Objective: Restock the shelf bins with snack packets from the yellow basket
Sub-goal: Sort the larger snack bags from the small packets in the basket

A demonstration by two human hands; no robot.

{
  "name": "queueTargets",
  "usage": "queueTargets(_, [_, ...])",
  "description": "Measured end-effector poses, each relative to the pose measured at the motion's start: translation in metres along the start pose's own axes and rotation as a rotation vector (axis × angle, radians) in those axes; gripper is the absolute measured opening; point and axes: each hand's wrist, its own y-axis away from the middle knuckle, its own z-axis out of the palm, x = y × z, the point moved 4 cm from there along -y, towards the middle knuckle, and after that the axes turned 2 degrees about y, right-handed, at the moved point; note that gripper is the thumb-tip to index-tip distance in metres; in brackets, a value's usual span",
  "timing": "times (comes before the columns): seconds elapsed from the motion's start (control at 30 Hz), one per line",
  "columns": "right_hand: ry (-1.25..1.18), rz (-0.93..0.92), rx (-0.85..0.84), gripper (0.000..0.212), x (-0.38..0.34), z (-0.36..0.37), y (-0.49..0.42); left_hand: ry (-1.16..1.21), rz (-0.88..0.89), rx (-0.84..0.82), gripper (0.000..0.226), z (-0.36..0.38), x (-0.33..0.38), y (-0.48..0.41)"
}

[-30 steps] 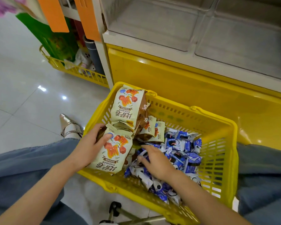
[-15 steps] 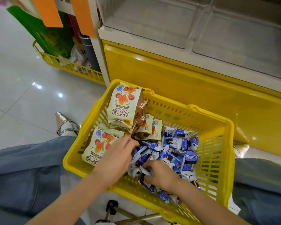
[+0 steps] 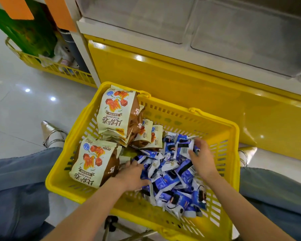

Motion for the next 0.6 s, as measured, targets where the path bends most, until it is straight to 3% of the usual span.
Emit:
queueTargets(0.1, [0.206, -0.271, -0.032, 0.038, -0.009, 0.012, 0.017, -0.014, 0.050, -0.039, 0.072, 0.004, -0.001, 0.002])
queueTargets(0.2, [0.246, -0.357, -0.347, 0.027, -0.011, 0.046, 0.044, -0.063, 0.086, 0.015, 0.056, 0.004, 0.001, 0.005])
queueTargets(0.33, [0.470, -0.377, -0.603, 0.064, 0.001, 0.085, 0.061, -0.026, 0.138, 0.155, 0.039, -0.008, 0.000, 0.012])
queueTargets(0.43, [0.523, -0.302, -0.647, 0.081, 0.007, 0.099, 0.061, 0.119, 0.180, 0.271, 0.036, -0.016, -0.003, 0.022])
queueTargets(0.6, [0.434, -0.178, -0.584, 0.065, 0.001, 0.103, 0.051, 0.363, 0.180, 0.435, 0.021, -0.022, -0.007, 0.032])
